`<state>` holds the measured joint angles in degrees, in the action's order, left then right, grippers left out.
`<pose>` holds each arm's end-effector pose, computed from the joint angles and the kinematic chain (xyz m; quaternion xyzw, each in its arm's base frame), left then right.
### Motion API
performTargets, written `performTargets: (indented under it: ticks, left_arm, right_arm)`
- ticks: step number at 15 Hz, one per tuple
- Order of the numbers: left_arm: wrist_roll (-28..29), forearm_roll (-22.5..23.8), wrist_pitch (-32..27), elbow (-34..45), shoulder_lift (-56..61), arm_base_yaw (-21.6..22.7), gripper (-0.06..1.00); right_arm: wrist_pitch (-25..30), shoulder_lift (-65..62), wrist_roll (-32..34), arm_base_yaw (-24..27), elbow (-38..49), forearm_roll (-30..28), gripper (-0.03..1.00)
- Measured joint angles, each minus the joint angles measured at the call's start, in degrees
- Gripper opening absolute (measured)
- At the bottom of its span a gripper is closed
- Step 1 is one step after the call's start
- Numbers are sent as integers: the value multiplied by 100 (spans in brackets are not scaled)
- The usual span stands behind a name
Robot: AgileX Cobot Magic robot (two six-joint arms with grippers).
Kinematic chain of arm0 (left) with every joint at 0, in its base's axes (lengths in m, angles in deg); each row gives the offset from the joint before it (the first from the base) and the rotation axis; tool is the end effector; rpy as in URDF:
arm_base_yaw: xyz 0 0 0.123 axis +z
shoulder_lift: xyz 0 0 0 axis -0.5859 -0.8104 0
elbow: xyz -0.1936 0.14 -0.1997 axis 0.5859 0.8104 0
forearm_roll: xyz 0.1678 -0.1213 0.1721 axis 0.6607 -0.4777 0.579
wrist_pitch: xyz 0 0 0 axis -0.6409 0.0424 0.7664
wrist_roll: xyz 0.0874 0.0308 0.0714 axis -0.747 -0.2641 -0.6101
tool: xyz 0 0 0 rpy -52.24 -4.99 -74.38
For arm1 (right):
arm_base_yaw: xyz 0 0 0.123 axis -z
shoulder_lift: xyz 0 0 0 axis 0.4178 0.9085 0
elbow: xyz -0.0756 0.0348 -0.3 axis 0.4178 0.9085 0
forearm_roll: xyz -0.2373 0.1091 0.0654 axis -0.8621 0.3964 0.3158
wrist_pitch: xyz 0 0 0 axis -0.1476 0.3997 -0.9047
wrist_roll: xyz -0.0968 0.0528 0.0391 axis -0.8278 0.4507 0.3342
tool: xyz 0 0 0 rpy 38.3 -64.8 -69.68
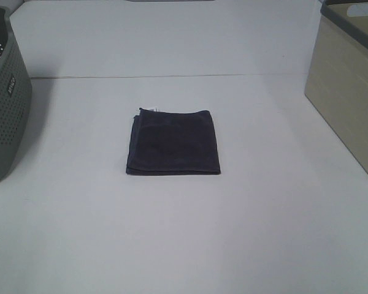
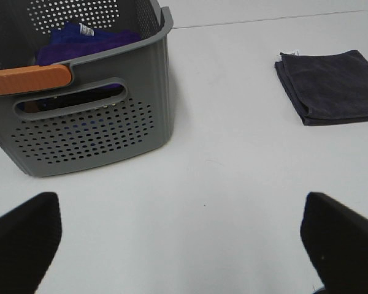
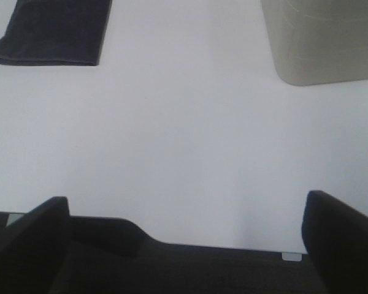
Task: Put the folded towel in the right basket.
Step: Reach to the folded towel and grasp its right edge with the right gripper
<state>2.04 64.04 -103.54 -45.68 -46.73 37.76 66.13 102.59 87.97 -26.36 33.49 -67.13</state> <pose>0.0067 -0.0103 0.2787 0.0346 0.8430 -0.0139 0.5366 0.0418 0.0114 0.3221 -0.0316 0.9205 0.0452 0.3869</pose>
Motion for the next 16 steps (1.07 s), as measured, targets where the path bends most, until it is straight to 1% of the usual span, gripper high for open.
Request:
performTargets:
  ticks: [2,4,6,7,8,9,11,12,13,15,16]
  left_arm:
    - [0,0,0,0,0,0,99]
    - [0,0,0,0,0,0,99]
    - [0,0,0,0,0,0,99]
    - [0,0,0,0,0,0,99]
    - [0,0,0,0,0,0,99]
    - [0,0,0,0,0,0,99]
    - [0,0,0,0,0,0,99]
    - [0,0,0,0,0,0,99]
    - [0,0,0,0,0,0,99]
    - [0,0,0,0,0,0,99]
    - [0,0,0,0,0,0,99]
  right_arm:
    - [6,1266,0,0,-865,206,98]
    - [0,2286,0,0,-1570,281,98]
    - [-11,3083,0,0,-1965,309,98]
    - [-17,3392,-6,0,-2057,407,98]
    - [-138,3673,-40,0,-2063,590,98]
    - [-372,3999,-138,0,-2068,934,98]
    - [-905,4715,-561,-6,-2103,1679,97]
    - [-1123,5071,-688,-92,-2103,1868,96]
    - [-1421,5472,-751,-286,-2108,1937,95]
    - [-1982,6325,-762,-951,-2332,2023,95]
    - [-2074,6578,-751,-1083,-2458,2080,95]
